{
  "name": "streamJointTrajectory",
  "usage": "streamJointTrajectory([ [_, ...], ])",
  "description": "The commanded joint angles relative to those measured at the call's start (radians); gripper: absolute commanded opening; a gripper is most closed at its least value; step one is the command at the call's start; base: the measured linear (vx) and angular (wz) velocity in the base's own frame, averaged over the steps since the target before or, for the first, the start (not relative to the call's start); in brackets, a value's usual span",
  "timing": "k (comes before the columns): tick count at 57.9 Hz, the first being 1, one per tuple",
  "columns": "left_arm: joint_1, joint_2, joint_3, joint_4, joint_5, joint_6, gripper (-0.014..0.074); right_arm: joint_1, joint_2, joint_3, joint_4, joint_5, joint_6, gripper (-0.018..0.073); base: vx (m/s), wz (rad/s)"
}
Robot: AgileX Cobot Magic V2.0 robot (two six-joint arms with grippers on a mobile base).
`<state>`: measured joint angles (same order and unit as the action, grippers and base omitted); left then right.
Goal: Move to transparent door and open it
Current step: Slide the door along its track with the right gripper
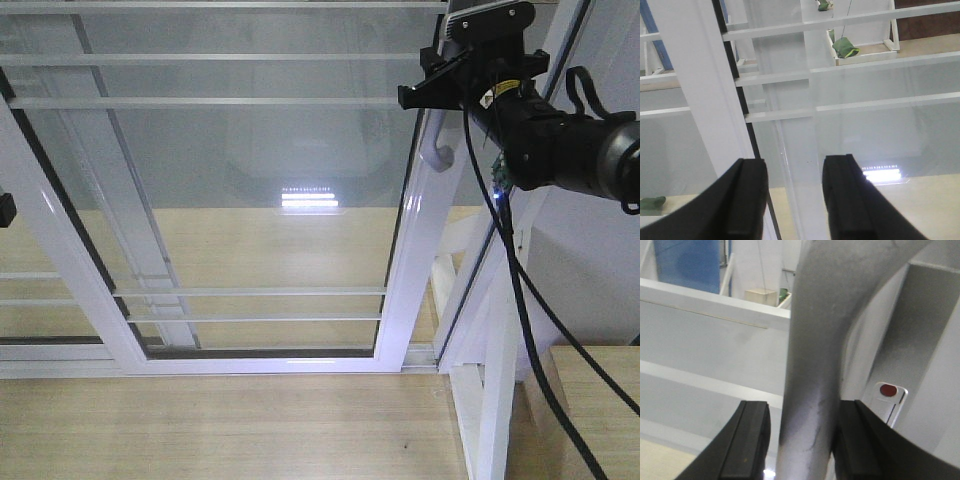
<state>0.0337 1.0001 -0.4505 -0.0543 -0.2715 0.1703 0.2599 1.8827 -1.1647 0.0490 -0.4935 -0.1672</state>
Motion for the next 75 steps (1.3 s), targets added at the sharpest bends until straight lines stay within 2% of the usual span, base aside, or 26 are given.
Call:
streamJointTrajectory([
  [1, -0.006, -0.010, -0.037, 0.000, -0.073, -0.003, 0.0408, 0.033, -0.054, -0.027, -0.041, -0.085, -0.001, 0.0343, 0.00, 0.00],
  [20, -0.006, -0.010, -0.037, 0.000, -0.065, -0.003, 0.0408, 0.079, -0.054, -0.027, -0.042, -0.121, 0.004, 0.0343, 0.00, 0.00],
  [30, -0.006, -0.010, -0.037, 0.000, -0.065, -0.003, 0.0408, 0.123, -0.054, -0.027, -0.049, -0.136, 0.048, 0.0343, 0.00, 0.00],
  [50, -0.006, -0.010, -0.037, 0.000, -0.065, -0.003, 0.0408, 0.216, -0.011, -0.027, -0.061, -0.147, 0.048, 0.0343, 0.00, 0.00],
  [60, -0.007, -0.010, -0.037, 0.001, -0.061, -0.003, 0.0408, 0.228, -0.015, -0.025, -0.069, -0.133, 0.047, 0.0343, 0.00, 0.00],
  [67, -0.043, -0.010, -0.037, 0.006, -0.041, -0.003, 0.0408, 0.228, -0.103, -0.004, -0.069, -0.066, 0.040, 0.0342, 0.00, 0.00],
  [75, -0.128, 0.011, -0.037, 0.005, -0.031, -0.003, 0.0408, 0.212, -0.264, 0.062, -0.063, 0.080, 0.008, 0.0342, 0.00, 0.00],
])
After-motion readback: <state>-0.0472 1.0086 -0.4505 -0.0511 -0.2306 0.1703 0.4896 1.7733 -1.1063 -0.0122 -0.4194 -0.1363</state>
